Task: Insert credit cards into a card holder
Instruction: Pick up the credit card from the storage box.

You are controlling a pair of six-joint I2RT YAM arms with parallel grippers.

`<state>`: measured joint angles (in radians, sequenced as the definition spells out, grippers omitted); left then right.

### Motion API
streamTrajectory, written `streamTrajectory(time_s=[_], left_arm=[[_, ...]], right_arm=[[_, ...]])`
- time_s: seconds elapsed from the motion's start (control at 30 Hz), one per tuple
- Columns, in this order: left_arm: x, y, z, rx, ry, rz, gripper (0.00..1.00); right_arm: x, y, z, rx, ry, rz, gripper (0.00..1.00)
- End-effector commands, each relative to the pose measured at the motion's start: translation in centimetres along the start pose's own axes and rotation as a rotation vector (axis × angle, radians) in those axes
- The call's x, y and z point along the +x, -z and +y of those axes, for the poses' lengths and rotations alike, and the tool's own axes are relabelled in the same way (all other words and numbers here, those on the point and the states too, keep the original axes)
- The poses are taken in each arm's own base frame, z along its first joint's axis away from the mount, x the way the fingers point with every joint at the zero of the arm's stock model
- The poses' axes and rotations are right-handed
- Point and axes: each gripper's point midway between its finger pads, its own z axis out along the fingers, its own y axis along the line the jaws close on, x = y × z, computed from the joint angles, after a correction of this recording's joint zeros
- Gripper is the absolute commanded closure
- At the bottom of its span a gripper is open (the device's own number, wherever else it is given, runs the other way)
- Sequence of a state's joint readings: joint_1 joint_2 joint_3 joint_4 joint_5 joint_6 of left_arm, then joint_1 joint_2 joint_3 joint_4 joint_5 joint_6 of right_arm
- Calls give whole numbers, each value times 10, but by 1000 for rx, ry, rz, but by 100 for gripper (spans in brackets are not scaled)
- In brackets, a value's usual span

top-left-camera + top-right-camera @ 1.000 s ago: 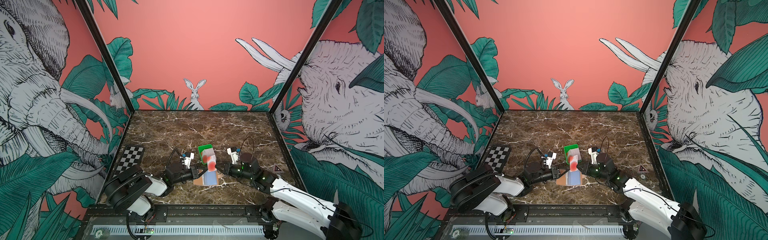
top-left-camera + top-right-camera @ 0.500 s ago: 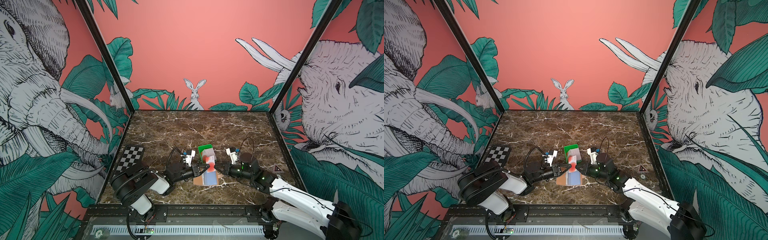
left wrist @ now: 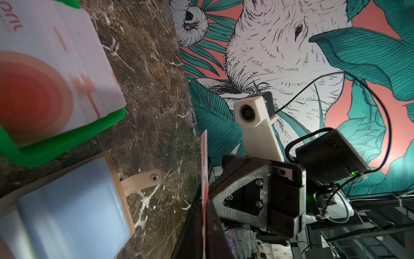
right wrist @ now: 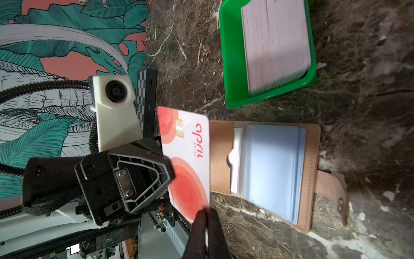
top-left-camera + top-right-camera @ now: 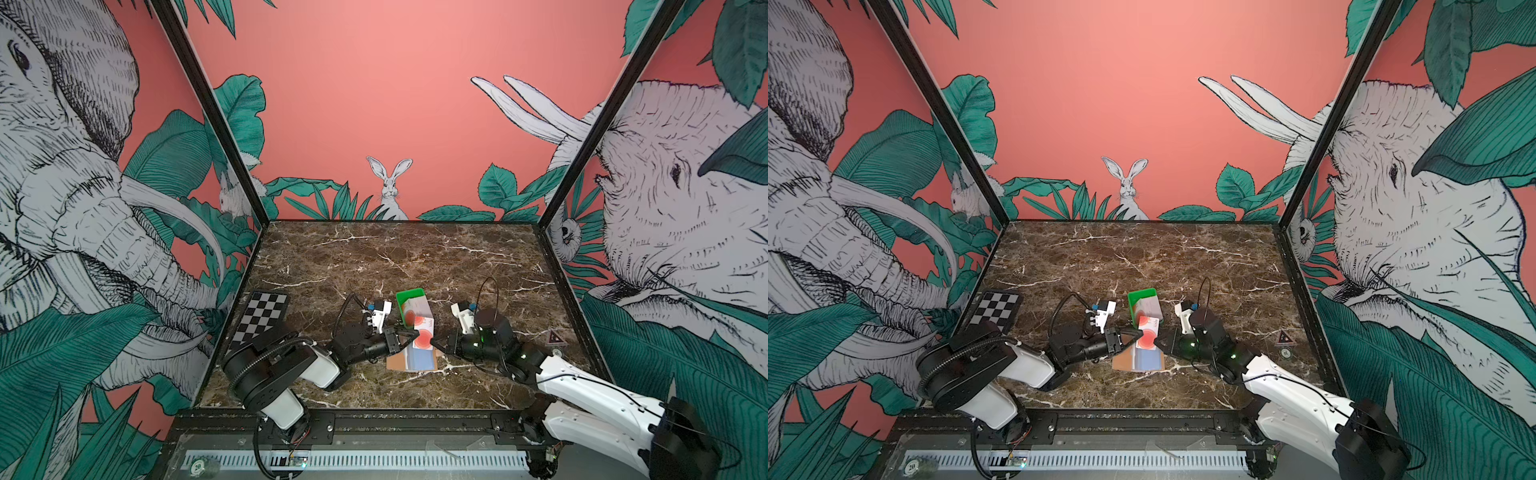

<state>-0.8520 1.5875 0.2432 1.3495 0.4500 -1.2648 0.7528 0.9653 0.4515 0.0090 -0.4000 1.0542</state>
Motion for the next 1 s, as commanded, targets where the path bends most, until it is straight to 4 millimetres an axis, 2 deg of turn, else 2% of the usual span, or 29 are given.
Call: streamTrajectory(time_s=[0.0,0.1,0.2,0.4,0.5,0.6,0.77,0.97], left_arm=[[-4,-3,-16,60,-28,-9,98],[-3,-2,-14,51,-27,-10,100],[-2,2,-4,17,-21,-24,100],[2,18,36,-153,23,-60,100],[5,27,50,-226,36,-71,100],[8,37,62,-311,44,-68,100],[10,49,66,-383,48,-69,100],[8,48,57,-381,56,-83,100]], right_arm=[[-1,0,-5,47,24,2,100],[-2,0,-6,65,32,3,99],[-1,1,-9,94,46,8,93],[6,3,-25,263,139,38,85],[11,2,-37,350,179,53,83],[18,-3,-45,395,204,86,76],[26,-12,-53,438,238,129,73],[34,-25,-59,457,260,171,76]])
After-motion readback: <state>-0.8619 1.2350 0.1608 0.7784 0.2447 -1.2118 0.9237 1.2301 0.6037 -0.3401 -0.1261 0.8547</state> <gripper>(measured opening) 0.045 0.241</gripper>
